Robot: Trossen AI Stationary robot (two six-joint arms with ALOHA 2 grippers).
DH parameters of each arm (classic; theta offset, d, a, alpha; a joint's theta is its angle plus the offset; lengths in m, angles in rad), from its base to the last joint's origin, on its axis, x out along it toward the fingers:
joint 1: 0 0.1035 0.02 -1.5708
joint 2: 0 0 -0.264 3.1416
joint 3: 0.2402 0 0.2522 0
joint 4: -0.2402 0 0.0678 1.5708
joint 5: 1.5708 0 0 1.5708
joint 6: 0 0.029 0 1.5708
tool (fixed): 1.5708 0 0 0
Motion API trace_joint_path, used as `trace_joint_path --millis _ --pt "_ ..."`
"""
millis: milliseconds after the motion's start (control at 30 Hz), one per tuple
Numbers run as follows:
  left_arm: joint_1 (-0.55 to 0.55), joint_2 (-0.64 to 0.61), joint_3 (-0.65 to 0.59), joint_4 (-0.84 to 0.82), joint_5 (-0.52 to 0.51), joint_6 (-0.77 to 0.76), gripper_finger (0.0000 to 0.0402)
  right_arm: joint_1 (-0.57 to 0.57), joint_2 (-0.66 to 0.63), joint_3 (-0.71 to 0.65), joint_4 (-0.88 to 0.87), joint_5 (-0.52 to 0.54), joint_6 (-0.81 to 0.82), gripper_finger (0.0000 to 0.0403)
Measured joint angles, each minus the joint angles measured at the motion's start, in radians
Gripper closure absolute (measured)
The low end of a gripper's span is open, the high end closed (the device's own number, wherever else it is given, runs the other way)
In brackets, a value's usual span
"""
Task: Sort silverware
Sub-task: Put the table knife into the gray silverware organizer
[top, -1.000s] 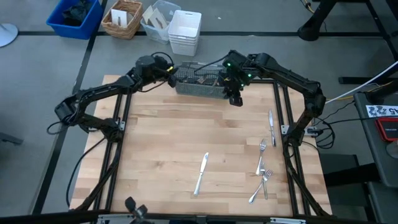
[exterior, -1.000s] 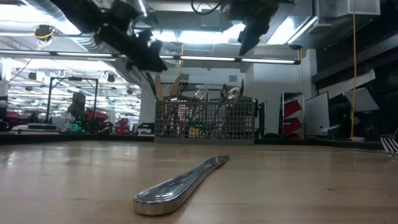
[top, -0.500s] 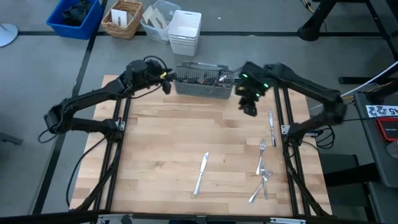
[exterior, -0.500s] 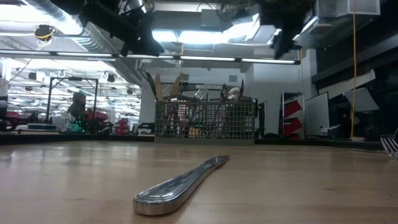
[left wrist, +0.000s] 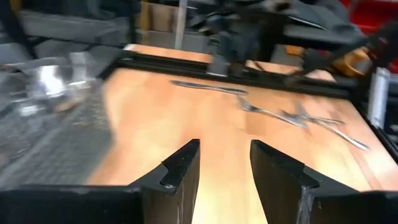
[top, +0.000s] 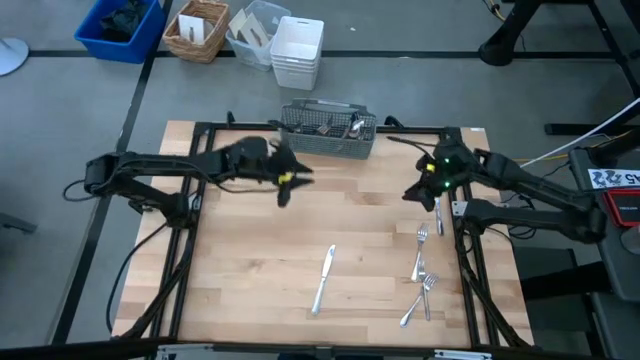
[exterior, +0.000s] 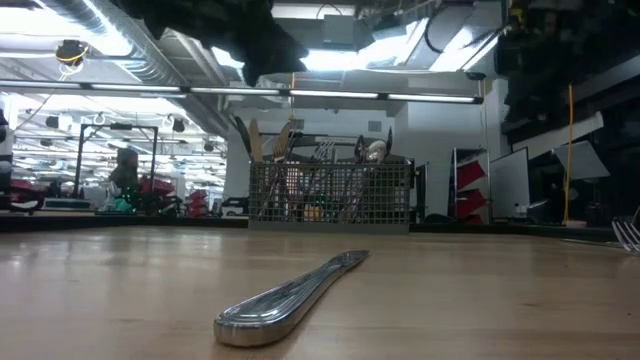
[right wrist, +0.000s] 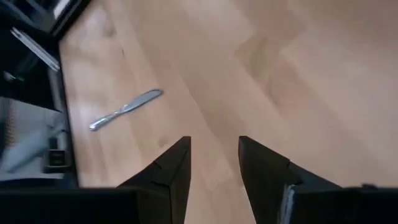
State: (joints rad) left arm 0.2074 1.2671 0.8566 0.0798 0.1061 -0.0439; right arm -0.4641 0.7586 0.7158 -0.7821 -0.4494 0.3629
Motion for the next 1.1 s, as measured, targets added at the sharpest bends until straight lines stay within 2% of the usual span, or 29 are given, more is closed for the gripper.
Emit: trace_joint_path --millis 100,167,267,433,633,767,933,1100 --pt "-0.06 0.047 0.0 0.045 -0.001 0.026 0.0269 0.0 -0.016 -0.056 0.015 -0.014 0.095 0.0267" --pt "-0.091 0.077 0.0 0.069 -0.001 0.028 0.0269 0.0 -0.015 -0.071 -0.006 0.03 0.091 0.0267" --pt "-0.123 0.118 0.0 0.077 -0.001 0.029 0.0269 0.0 -0.005 -0.075 -0.081 0.105 0.005 0.0267" --pt "-0.149 0.182 0.0 0.097 -0.001 0.023 0.0269 0.0 0.007 -0.074 -0.186 0.124 -0.134 0.0267" --pt "-0.156 0.242 0.0 0.115 -0.002 0.017 0.0269 0.0 0.069 -0.074 -0.352 0.189 -0.18 0.0267" --pt "-0.155 0.275 0.0 0.183 -0.003 0.015 0.0269 0.0 0.137 -0.074 -0.371 0.26 -0.192 0.0267" --pt "-0.155 0.296 0.0 0.267 -0.003 0.015 0.0269 0.0 0.229 -0.074 -0.371 0.239 -0.217 0.0267" --pt "-0.155 0.296 0.0 0.271 -0.003 0.014 0.0269 0.0 0.281 -0.074 -0.365 0.207 -0.268 0.0267"
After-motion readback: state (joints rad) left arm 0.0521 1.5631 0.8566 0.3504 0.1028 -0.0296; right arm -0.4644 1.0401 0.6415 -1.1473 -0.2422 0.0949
